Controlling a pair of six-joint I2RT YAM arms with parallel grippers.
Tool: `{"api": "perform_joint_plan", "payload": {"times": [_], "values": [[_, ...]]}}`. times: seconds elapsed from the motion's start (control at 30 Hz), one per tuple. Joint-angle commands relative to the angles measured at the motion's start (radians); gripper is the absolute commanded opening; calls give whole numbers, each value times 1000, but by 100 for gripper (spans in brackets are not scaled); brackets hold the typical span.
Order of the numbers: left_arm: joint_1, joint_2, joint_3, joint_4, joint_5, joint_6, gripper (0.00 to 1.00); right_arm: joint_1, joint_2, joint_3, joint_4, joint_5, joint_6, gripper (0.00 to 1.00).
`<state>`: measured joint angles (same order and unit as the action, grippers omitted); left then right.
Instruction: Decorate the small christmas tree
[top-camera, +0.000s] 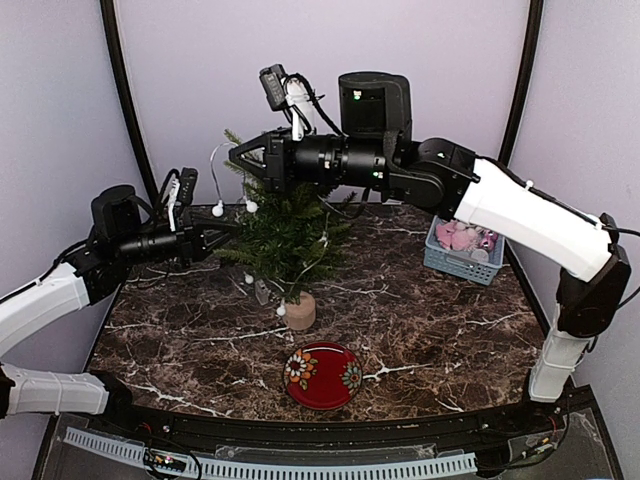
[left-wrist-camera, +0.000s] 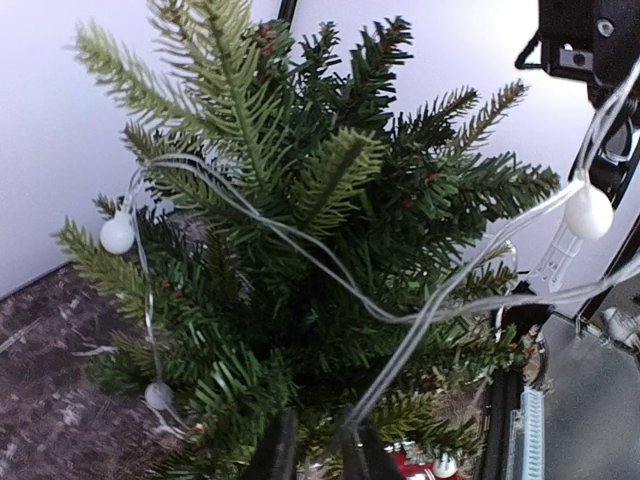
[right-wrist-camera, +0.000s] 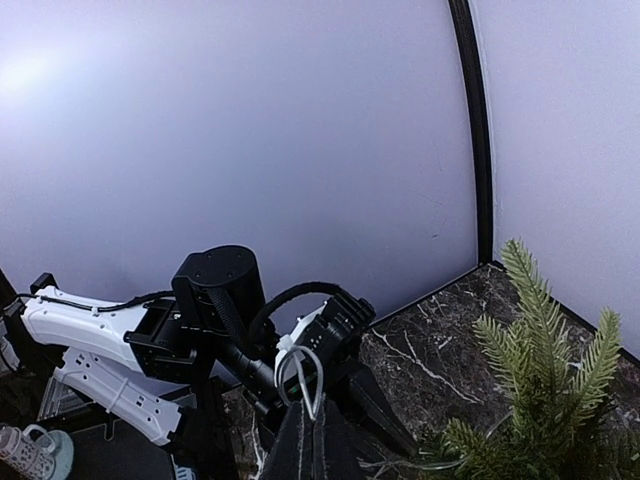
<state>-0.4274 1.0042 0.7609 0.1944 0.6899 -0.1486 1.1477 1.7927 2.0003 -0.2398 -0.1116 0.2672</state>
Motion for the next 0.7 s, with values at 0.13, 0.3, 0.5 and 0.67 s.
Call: {"api": "perform_joint_plan", "payload": {"times": [0.13,0.3,0.5,0.67], "values": [[-8,-104,50,-101,-149,49,0,4,-41,-12,-6,-15,-6,0],[-7,-248,65,-312,-288,71,0,4,-78,-55,-62,-12,-22,0],[-8,-333,142,-638,-236,46,0,4,-165,-154,-102,74,-22,9],[-8,-334,226,-811,-5,-16,0,4,-270,-260,-95,83,-9,53]]}}
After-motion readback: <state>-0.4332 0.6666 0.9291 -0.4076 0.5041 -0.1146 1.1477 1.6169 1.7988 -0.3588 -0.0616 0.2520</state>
